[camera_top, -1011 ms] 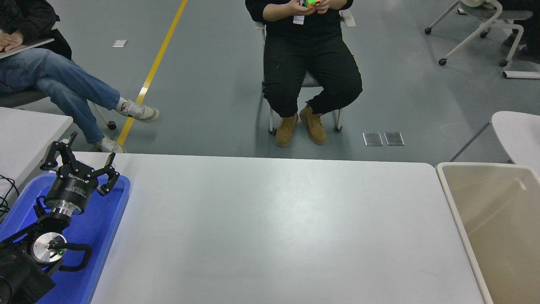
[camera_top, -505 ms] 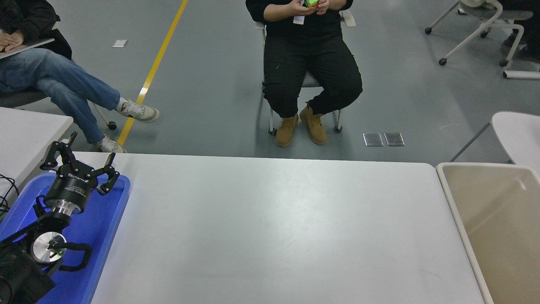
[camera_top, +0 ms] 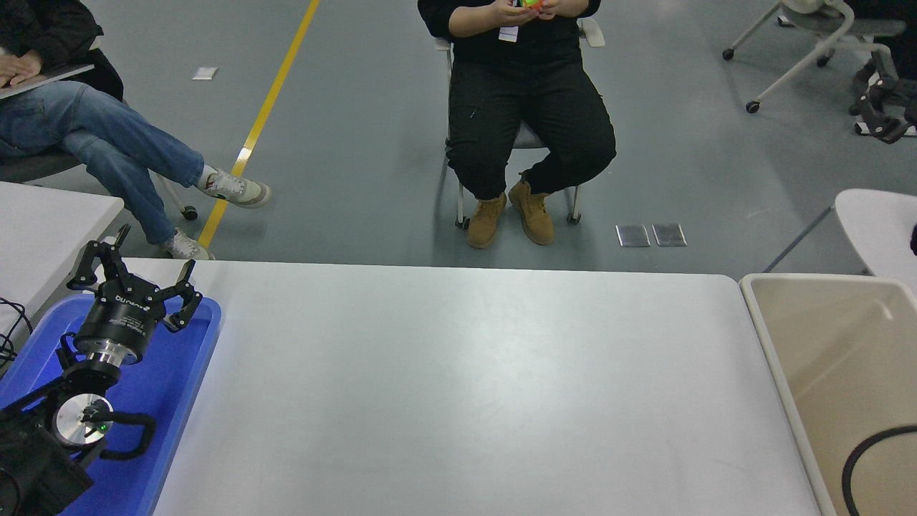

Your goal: Clean the table surface

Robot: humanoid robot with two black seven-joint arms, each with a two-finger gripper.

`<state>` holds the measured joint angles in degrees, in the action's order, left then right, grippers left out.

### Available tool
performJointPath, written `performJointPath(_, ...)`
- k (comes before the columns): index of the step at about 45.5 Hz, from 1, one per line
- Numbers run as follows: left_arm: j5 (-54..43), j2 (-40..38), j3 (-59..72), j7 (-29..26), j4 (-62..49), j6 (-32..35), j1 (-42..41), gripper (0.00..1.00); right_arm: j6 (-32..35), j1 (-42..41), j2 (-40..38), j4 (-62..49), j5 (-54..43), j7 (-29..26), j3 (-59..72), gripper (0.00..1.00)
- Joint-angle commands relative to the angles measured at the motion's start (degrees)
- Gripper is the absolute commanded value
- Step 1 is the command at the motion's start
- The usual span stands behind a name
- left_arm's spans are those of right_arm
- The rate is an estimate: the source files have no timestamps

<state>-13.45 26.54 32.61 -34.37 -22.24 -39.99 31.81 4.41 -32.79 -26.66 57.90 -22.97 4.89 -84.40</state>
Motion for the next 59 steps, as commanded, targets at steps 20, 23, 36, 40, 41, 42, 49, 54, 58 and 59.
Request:
performJointPath(20,0.0,0.0,0.0,0.0,0.0,0.0,0.0,1.00,-0.2,5.5,5.7,-4.7,-0.2,0.1,10.5,0.98)
performJointPath(23,0.0,0.0,0.0,0.0,0.0,0.0,0.0,1.00,-0.3,5.1,6.7,-6.4,-0.2,0.1,10.5,0.98)
performJointPath(36,0.0,0.0,0.0,0.0,0.0,0.0,0.0,1.00,0.2,1.9,10.4,-12.8,-0.2,2.6,10.4,0.98)
performJointPath(40,0.0,0.0,0.0,0.0,0.0,0.0,0.0,1.00,0.3,1.5,10.9,-12.6,-0.2,5.5,10.4,0.98)
performJointPath(41,0.0,0.0,0.0,0.0,0.0,0.0,0.0,1.00,0.3,1.2,11.0,-12.5,-0.2,6.1,10.4,0.98)
performJointPath(42,0.0,0.0,0.0,0.0,0.0,0.0,0.0,1.00,0.3,1.1,11.1,-12.5,-0.2,6.8,10.3,0.98)
performJointPath(49,0.0,0.1,0.0,0.0,0.0,0.0,0.0,1.00,0.3,0.5,11.9,-12.5,-0.2,10.3,9.8,0.98)
performJointPath(54,0.0,0.0,0.0,0.0,0.0,0.0,0.0,1.00,0.3,0.6,11.9,-12.5,-0.2,11.4,9.7,0.98)
performJointPath(58,0.0,0.0,0.0,0.0,0.0,0.0,0.0,1.00,0.4,0.5,12.2,-12.6,-0.2,12.2,9.6,0.98)
performJointPath(59,0.0,0.1,0.0,0.0,0.0,0.0,0.0,1.00,0.4,0.5,12.3,-12.5,-0.2,12.3,9.5,0.98)
